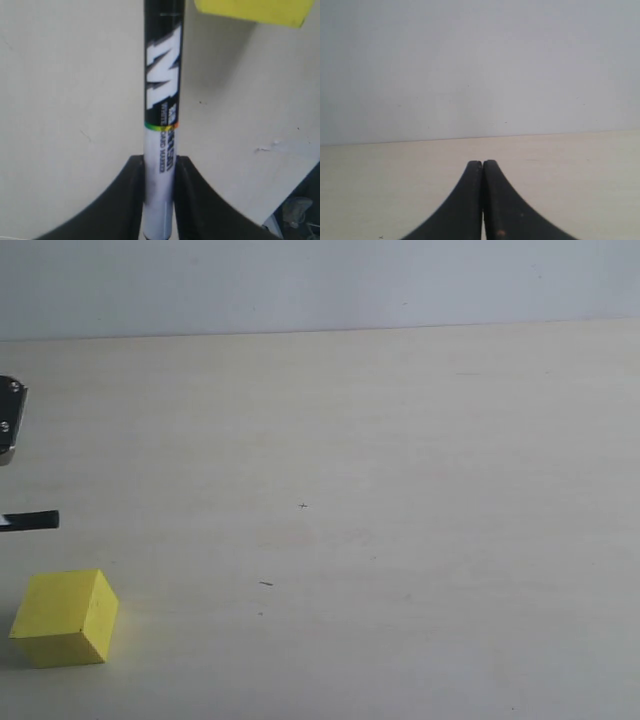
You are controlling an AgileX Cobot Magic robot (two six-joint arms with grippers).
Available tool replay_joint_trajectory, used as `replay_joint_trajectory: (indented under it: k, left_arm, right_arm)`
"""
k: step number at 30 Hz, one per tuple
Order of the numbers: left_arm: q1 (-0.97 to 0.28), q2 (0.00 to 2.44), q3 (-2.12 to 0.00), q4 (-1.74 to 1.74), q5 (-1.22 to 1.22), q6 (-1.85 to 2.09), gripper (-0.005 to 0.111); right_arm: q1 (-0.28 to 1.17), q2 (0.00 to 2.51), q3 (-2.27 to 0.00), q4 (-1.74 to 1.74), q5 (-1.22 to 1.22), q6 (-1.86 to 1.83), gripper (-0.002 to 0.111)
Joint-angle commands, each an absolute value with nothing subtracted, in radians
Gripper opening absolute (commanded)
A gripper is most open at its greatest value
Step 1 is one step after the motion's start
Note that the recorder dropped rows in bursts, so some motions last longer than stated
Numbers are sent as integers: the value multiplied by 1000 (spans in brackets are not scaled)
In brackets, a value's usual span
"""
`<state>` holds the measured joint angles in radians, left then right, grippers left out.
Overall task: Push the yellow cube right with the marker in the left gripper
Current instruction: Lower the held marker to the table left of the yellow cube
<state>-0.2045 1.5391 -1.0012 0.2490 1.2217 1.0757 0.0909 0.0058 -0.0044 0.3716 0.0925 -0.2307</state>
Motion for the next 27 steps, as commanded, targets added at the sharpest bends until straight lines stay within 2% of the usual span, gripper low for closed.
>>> replay_joint_trajectory:
  k: [1, 9, 13, 19, 27]
  left_arm:
    - [-115, 1530, -981, 270, 1221, 1095, 0]
    - [8, 1534, -973, 323, 1221, 1087, 0]
    - [41, 1534, -884, 319, 1185, 1275, 0]
    - [49, 1534, -813, 323, 1001, 1285, 0]
    - [49, 1546, -752, 296, 900, 1334, 0]
  right_arm:
    - [87, 0, 0, 367, 88, -233, 0]
    - [87, 0, 0, 367, 88, -233, 0]
    - [87, 0, 0, 367, 88, -233, 0]
    - [87, 0, 0, 367, 88, -233, 0]
    - [87, 0, 0, 367, 88, -233, 0]
